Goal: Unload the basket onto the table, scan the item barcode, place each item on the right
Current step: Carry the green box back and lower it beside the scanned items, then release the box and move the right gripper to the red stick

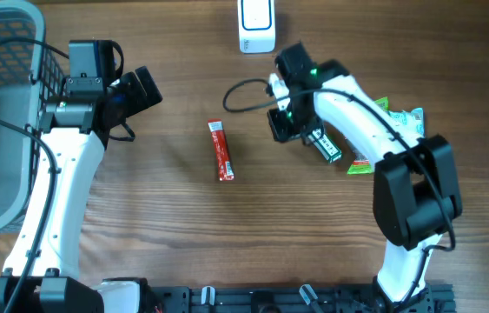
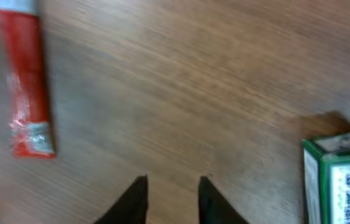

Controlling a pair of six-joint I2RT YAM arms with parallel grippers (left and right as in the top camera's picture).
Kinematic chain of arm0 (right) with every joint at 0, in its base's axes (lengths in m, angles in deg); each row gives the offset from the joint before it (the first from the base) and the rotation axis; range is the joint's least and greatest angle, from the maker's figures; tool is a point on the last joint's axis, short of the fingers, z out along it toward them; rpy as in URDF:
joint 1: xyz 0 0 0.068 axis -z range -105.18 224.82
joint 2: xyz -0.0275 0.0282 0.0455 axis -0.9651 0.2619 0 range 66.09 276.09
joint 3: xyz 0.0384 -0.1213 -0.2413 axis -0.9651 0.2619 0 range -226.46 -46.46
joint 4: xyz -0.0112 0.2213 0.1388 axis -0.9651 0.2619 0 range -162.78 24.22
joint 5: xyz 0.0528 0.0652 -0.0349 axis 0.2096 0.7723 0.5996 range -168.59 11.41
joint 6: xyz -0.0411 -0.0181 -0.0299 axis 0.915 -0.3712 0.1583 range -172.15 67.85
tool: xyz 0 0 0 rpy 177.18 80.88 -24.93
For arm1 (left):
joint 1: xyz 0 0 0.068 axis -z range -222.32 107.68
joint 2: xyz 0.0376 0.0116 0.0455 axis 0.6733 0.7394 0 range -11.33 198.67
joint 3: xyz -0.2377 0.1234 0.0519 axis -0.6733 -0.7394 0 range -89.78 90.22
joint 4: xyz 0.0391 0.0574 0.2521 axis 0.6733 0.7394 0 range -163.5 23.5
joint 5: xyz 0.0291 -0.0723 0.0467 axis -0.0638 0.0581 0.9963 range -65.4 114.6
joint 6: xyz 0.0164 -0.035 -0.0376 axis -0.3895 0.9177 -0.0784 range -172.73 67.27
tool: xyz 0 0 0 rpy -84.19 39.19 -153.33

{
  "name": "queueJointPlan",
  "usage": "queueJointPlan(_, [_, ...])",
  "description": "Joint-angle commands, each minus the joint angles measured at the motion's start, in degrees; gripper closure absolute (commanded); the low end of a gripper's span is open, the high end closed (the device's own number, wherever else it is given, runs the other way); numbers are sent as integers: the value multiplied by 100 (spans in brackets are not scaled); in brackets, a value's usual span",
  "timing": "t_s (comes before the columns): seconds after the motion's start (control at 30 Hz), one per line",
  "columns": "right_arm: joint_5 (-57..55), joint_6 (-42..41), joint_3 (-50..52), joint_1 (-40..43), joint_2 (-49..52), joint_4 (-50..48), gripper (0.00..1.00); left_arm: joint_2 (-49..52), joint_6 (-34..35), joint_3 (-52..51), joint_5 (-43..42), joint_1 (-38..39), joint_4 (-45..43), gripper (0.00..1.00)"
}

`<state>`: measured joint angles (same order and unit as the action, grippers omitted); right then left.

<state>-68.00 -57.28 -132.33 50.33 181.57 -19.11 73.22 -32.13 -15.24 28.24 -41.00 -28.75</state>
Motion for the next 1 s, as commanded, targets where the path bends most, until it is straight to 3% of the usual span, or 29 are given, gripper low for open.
queueJointPlan(0.0, [-1014, -459, 616, 136, -59, -487, 73, 26, -68, 37, 74, -33, -4, 0])
queueJointPlan(0.2, [-2179, -1088, 741, 592, -59, -553, 67, 26, -70, 37, 74, -33, -4, 0])
queueJointPlan(0.33, [-673, -498, 483, 776, -74, -407, 51, 26, -68, 37, 74, -33, -4, 0])
queueJointPlan(0.57, [1687, -398, 133, 94, -74, -769, 45, 26, -68, 37, 74, -33, -4, 0])
queueJointPlan(0.7, [1397, -514, 149, -603, -61, -1456, 43, 26, -70, 37, 74, -33, -4, 0])
queueJointPlan(0.8, [476, -1165, 197, -1115, -59, -1947, 43, 26, -68, 35, 74, -33, -4, 0])
queueJointPlan(0.97, [-236, -1757, 415, -1563, -57, -2736, 57, 26, -70, 37, 74, -33, -4, 0])
